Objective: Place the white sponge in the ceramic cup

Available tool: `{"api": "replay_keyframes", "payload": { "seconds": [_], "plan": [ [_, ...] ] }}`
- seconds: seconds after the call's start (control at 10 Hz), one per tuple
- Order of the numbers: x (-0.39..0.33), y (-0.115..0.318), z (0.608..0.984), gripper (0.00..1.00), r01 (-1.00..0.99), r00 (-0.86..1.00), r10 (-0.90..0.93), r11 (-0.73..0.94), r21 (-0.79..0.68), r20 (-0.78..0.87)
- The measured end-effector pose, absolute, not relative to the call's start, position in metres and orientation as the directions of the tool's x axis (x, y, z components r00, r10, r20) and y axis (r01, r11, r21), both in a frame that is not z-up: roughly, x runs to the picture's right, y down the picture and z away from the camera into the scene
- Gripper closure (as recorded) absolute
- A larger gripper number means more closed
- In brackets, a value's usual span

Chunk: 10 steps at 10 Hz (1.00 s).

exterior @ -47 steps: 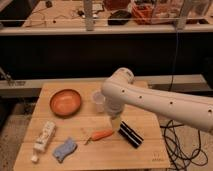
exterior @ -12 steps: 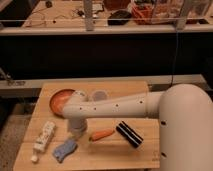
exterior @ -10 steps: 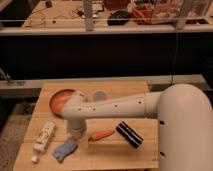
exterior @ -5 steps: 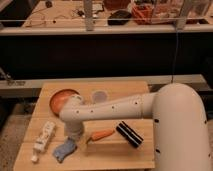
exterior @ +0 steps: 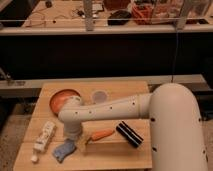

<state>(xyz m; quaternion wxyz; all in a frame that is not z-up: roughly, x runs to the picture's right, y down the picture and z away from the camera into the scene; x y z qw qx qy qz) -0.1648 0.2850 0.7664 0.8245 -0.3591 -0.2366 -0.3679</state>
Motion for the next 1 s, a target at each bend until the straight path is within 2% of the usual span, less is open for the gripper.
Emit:
{"api": "replay_keyframes", "payload": {
  "seconds": [0.3,0.4,0.6,0.7,0.9,1.0],
  "plan": [
    [-0.169,0.287,0.768,0.20,0.778,0.616,-0.431,0.467,-0.421,0.659],
    [-0.171,0.288,0.769,0.23,0.783,0.610,-0.434,0.460,-0.419,0.663],
    [-0.172,0.289,0.769,0.39,0.785,0.607,-0.434,0.456,-0.418,0.666],
    [-0.173,0.288,0.769,0.52,0.787,0.605,-0.434,0.454,-0.418,0.667],
    [-0.177,0.289,0.769,0.70,0.791,0.599,-0.436,0.450,-0.414,0.671],
    [-0.178,0.289,0.768,0.82,0.794,0.596,-0.438,0.447,-0.413,0.673]
  ]
}}
